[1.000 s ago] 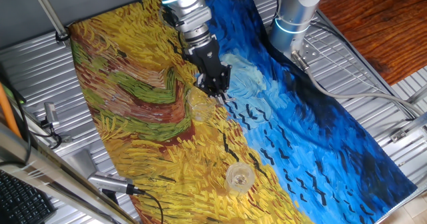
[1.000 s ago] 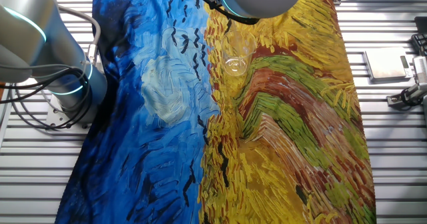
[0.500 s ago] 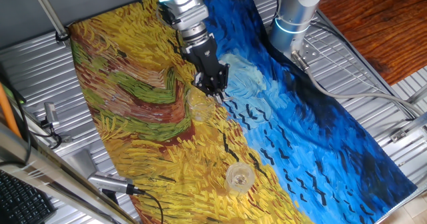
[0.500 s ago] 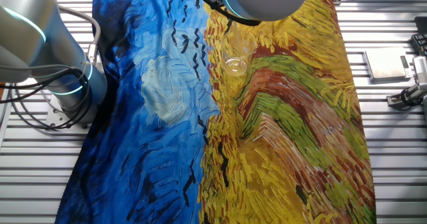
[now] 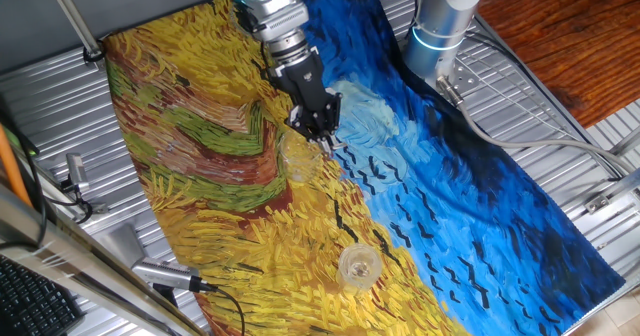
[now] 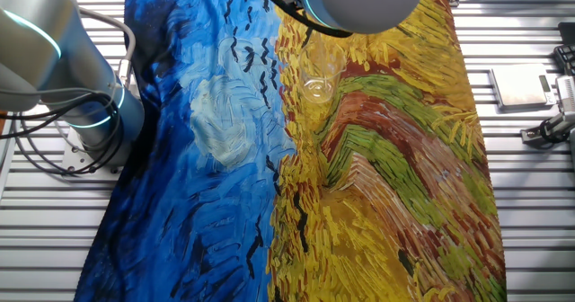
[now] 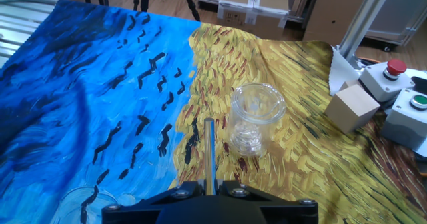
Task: Stir the beaker with a glass rod
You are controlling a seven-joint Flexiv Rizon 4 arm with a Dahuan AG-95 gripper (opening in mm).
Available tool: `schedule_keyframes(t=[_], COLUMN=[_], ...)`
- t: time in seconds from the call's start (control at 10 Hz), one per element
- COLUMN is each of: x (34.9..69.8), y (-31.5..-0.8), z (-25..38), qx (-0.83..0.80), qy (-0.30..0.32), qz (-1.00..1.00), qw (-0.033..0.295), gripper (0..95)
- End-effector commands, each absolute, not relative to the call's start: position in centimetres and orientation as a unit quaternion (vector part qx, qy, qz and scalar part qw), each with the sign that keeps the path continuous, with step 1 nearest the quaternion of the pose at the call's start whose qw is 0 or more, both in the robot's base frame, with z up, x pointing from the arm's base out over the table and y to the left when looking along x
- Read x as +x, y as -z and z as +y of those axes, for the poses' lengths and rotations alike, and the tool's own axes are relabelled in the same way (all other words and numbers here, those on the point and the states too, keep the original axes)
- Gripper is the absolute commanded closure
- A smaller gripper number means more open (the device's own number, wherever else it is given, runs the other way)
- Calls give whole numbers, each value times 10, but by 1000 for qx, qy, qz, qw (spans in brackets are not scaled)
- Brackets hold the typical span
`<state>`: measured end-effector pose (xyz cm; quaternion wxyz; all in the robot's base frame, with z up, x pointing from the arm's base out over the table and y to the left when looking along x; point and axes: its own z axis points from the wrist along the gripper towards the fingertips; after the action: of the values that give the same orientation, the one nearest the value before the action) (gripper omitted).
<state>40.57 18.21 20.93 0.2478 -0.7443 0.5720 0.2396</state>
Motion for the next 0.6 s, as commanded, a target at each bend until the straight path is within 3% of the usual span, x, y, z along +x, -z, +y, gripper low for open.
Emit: schedule_keyframes(t=[0.1, 0.6], x=[406, 405], y=[-210, -211], z=[182, 179], qx=[-742, -729], qy=[-243, -256], qz=[573, 579], qw=[250, 258], gripper=[950, 950])
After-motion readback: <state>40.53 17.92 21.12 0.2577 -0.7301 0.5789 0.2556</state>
